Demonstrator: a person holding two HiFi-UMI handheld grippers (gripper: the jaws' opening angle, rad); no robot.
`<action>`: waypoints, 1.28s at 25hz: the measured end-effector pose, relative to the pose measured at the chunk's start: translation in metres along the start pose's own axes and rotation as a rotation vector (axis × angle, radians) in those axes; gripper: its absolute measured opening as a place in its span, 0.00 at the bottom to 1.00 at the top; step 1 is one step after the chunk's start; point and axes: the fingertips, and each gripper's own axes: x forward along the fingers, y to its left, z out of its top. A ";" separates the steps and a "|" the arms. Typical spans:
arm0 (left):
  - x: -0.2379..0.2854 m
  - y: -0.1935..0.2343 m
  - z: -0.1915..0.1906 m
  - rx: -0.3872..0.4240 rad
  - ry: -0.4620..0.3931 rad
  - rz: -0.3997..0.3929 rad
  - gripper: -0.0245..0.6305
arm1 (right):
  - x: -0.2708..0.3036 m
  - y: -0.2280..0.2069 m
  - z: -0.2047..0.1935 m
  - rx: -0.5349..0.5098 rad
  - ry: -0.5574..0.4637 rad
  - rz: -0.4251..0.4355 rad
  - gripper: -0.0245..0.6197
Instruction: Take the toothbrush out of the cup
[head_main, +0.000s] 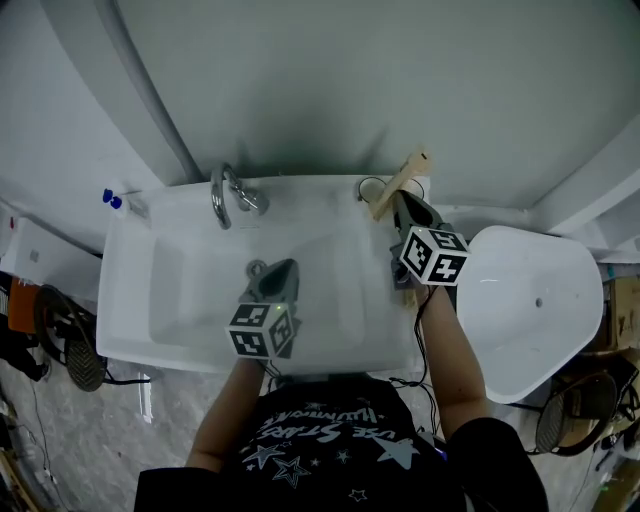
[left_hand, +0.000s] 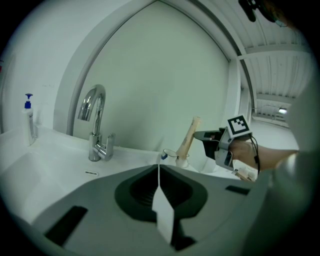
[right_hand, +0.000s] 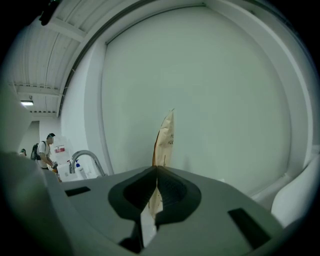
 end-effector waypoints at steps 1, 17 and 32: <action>-0.003 -0.001 -0.002 0.002 0.004 -0.006 0.07 | -0.006 0.002 -0.007 -0.003 0.019 0.007 0.07; -0.021 -0.015 -0.032 0.006 0.054 -0.094 0.07 | -0.074 0.042 -0.108 0.006 0.322 0.122 0.07; -0.015 -0.026 -0.048 0.005 0.092 -0.095 0.07 | -0.083 0.001 -0.183 0.005 0.700 0.128 0.07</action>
